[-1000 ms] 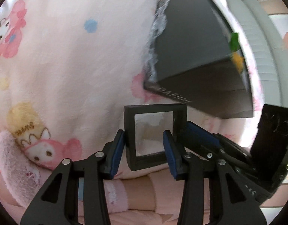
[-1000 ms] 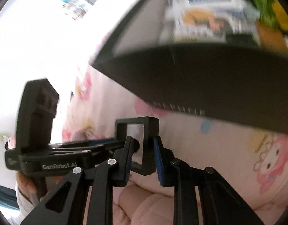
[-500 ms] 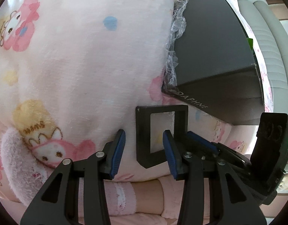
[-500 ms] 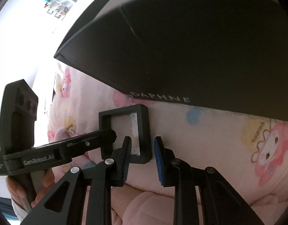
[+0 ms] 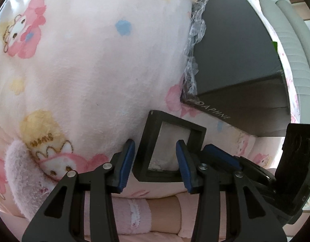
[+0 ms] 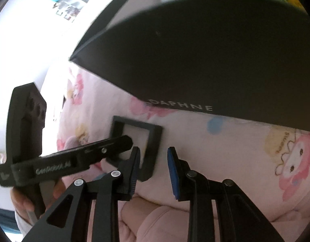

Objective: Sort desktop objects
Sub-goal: 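Carry the black frame with the left gripper over the open box, then lower the frame into the box and open the left gripper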

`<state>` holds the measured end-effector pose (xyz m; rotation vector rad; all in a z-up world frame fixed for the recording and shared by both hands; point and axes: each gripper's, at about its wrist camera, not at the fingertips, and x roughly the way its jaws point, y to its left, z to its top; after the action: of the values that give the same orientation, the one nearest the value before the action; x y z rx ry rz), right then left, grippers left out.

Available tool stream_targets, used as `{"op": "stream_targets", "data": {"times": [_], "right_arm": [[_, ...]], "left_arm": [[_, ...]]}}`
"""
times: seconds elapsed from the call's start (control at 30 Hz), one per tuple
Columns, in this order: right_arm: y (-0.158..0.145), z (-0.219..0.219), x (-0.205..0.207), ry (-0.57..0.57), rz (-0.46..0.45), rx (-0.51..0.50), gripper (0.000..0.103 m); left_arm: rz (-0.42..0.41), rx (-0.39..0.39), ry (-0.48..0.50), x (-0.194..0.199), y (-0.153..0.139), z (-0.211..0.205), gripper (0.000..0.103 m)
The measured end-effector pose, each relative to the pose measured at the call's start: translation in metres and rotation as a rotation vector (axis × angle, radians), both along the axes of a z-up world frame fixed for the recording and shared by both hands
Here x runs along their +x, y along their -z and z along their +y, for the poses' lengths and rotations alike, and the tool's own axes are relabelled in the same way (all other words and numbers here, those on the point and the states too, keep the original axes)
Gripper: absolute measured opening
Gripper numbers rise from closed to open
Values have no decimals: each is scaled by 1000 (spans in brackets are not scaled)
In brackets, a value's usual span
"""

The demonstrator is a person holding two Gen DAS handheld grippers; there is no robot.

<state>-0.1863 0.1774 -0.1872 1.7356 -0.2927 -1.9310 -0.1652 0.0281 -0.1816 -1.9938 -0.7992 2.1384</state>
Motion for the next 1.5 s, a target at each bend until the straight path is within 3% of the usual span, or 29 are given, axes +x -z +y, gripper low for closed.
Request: {"op": "stream_targets", "data": {"times": [0.23, 0.53, 0.63, 0.73, 0.83, 0.93, 1.1, 1.2, 1.27, 1.5], "right_arm": [[5, -7, -1, -41, -25, -18, 24], [-37, -1, 13, -89, 151, -83, 24], [-57, 6, 17, -101, 203, -113, 24], [-87, 13, 21, -123, 279, -142, 24], [-127, 51, 16, -119, 361, -170, 24], [-160, 44, -3, -100, 441, -171, 24], [-162, 99, -27, 26, 462, -142, 24], [-156, 146, -29, 149, 408, -139, 26], [-134, 171, -42, 239, 338, -119, 26], [-109, 188, -63, 370, 246, -34, 25]], "left_arm": [[7, 22, 28, 3, -3, 6, 38], [166, 27, 42, 25, -51, 9, 32], [203, 53, 43, 32, -66, 17, 32], [270, 55, 49, 33, -106, 5, 32], [341, 47, 70, 12, -132, 10, 32], [401, 41, 110, -11, -145, 20, 32], [367, 76, 149, -79, -119, 90, 32], [330, 58, 217, -101, -101, 131, 32], [305, 62, 243, -104, -94, 144, 31], [215, 53, 247, -134, -59, 171, 29]]}}
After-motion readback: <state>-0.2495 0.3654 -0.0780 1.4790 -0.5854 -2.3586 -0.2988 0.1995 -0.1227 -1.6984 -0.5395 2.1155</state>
